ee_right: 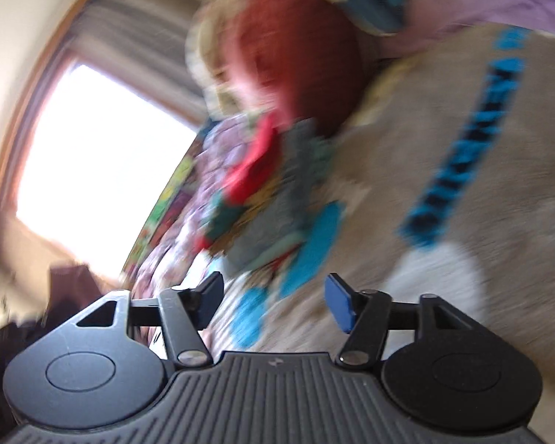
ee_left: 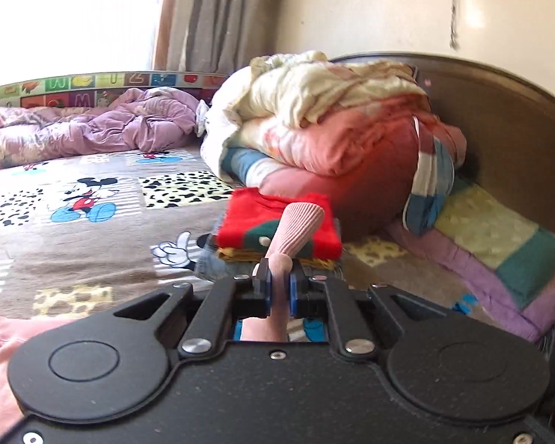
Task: Fold clothes
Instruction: 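Lift the sleeve with the left tool and stretch it across the sweatshirt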
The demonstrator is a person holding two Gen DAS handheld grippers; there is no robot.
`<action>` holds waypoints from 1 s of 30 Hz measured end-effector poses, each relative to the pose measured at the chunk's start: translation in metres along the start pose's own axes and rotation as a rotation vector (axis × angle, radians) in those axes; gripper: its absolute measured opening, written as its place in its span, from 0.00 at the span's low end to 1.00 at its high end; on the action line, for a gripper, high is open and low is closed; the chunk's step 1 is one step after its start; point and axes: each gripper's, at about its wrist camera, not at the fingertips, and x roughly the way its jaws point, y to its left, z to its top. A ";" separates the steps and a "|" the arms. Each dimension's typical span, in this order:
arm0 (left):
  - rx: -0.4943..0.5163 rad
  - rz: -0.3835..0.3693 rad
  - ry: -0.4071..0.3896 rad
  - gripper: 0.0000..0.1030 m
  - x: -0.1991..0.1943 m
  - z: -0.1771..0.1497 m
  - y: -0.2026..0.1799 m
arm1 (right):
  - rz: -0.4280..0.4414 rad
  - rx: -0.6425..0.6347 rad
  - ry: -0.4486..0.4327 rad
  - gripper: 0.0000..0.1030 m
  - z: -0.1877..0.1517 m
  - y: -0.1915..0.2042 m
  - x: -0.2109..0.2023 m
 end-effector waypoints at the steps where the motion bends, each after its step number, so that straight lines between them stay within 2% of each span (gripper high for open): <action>1: -0.007 0.006 -0.007 0.07 -0.004 0.003 0.005 | 0.034 -0.035 0.010 0.61 -0.006 0.011 -0.001; 4: -0.038 0.014 -0.023 0.07 -0.017 0.010 0.023 | 0.115 -0.141 0.033 0.62 -0.026 0.042 -0.006; 8: -0.107 0.024 -0.034 0.07 -0.036 0.014 0.052 | 0.164 -0.322 0.092 0.66 -0.061 0.091 -0.011; 13: -0.181 0.045 -0.042 0.07 -0.058 0.010 0.086 | 0.089 -0.676 0.186 0.66 -0.128 0.148 -0.006; 17: -0.244 0.049 -0.045 0.07 -0.074 0.006 0.113 | 0.014 -0.895 0.251 0.63 -0.177 0.170 0.002; 19: -0.267 0.039 -0.049 0.07 -0.081 0.003 0.126 | -0.034 -0.980 0.268 0.57 -0.195 0.176 0.005; 21: -0.289 0.029 -0.052 0.07 -0.087 0.000 0.138 | -0.064 -1.026 0.283 0.57 -0.207 0.180 0.007; 23: -0.312 0.018 -0.056 0.07 -0.092 -0.003 0.150 | -0.079 -1.019 0.293 0.56 -0.214 0.183 0.006; 27: -0.338 0.007 -0.074 0.07 -0.107 -0.014 0.168 | -0.102 -1.027 0.286 0.56 -0.221 0.189 0.005; 30: -0.365 -0.009 -0.096 0.07 -0.118 -0.026 0.181 | -0.119 -1.077 0.257 0.55 -0.231 0.194 0.002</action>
